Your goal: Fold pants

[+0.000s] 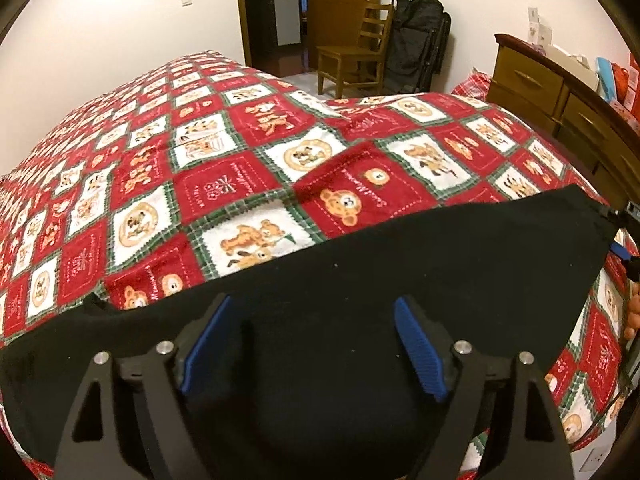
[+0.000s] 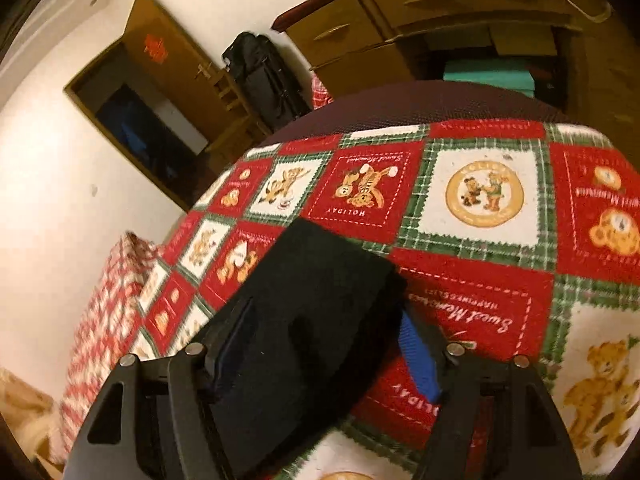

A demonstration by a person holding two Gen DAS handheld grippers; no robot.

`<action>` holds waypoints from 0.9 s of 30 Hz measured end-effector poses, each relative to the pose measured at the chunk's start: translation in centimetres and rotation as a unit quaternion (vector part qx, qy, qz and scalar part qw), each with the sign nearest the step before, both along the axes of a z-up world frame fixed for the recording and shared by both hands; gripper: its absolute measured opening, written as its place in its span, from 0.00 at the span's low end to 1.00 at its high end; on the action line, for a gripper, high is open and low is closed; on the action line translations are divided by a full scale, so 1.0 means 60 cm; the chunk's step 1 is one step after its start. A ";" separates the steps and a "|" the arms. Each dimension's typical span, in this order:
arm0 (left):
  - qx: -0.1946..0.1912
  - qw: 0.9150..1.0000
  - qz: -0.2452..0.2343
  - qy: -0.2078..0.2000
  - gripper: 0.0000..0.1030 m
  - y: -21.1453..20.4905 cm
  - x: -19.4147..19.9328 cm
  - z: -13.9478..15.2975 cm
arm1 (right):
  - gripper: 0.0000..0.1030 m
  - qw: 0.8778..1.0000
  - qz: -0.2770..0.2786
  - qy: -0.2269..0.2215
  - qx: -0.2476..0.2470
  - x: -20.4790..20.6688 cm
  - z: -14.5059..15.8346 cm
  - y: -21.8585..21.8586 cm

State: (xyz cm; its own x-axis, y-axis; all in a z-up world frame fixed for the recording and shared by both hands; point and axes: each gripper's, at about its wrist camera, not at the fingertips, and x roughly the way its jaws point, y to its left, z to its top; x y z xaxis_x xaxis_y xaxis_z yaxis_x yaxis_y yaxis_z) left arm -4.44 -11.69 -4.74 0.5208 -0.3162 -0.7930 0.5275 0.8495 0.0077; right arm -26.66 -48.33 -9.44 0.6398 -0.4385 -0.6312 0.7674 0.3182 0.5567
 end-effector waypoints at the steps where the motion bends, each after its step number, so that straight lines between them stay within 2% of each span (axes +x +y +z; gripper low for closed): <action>1: 0.000 1.000 0.001 0.001 0.82 0.001 0.001 0.000 | 0.33 1.000 -0.006 -0.008 0.013 -0.004 -0.005 0.000; 2: 0.000 1.000 0.002 0.002 0.82 0.003 0.002 0.001 | 0.14 1.000 -0.006 -0.013 0.025 -0.007 -0.011 -0.001; 3: -0.001 1.000 0.003 0.002 0.82 0.007 0.004 0.002 | 0.11 0.999 0.001 -0.018 0.035 -0.007 -0.019 -0.005; 6: -0.008 1.000 0.010 0.000 0.82 0.021 0.008 0.007 | 0.10 0.999 0.027 -0.011 0.028 -0.001 -0.016 -0.010; 8: -0.011 1.000 0.016 -0.002 0.82 0.031 0.012 0.009 | 0.09 0.999 0.048 -0.007 0.012 0.007 0.004 -0.002; 10: -0.013 1.000 0.022 -0.002 0.82 0.043 0.017 0.011 | 0.09 0.996 0.081 -0.009 -0.031 0.022 0.045 0.026; 13: -0.020 0.999 0.031 -0.002 0.82 0.063 0.023 0.015 | 0.09 0.982 0.160 -0.011 -0.103 0.063 0.121 0.095; 16: -0.024 0.999 0.042 -0.004 0.83 0.087 0.030 0.024 | 0.09 0.956 0.245 -0.018 -0.163 0.114 0.179 0.186; 19: -0.033 0.998 0.056 -0.016 0.83 0.117 0.034 0.036 | 0.09 0.929 0.316 -0.020 -0.193 0.162 0.190 0.269; 22: -0.045 0.996 0.076 -0.022 0.83 0.153 0.040 0.043 | 0.09 0.892 0.389 0.005 -0.230 0.216 0.160 0.367; 25: -0.060 0.993 0.098 -0.018 0.84 0.190 0.043 0.040 | 0.09 0.853 0.454 0.036 -0.254 0.255 0.101 0.458; 27: -0.066 0.992 0.109 -0.012 0.84 0.209 0.046 0.034 | 0.09 0.826 0.482 0.057 -0.287 0.262 0.063 0.513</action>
